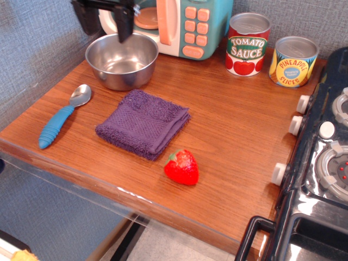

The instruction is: Place the pot in front of the oven.

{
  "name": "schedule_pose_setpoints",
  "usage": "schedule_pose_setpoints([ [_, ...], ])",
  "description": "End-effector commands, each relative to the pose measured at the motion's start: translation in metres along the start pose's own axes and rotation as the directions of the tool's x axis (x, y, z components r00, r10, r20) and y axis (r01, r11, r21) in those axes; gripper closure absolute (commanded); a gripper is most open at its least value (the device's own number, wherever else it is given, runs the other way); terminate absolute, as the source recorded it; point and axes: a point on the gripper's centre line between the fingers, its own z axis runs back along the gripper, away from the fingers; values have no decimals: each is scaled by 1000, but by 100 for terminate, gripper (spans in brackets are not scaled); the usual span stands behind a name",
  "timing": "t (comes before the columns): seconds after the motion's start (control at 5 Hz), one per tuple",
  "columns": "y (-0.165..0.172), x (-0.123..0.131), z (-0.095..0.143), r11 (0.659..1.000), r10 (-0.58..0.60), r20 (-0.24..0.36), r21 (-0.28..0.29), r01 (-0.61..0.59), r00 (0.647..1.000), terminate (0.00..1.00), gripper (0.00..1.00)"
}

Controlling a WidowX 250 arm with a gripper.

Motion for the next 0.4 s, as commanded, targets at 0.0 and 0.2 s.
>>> schedule_pose_setpoints([
  [0.0, -16, -17, 29, 996, -81, 108, 35, 78, 991, 0, 0],
  [0.2, -17, -21, 28, 996, -87, 107, 36, 83, 991, 0, 0],
])
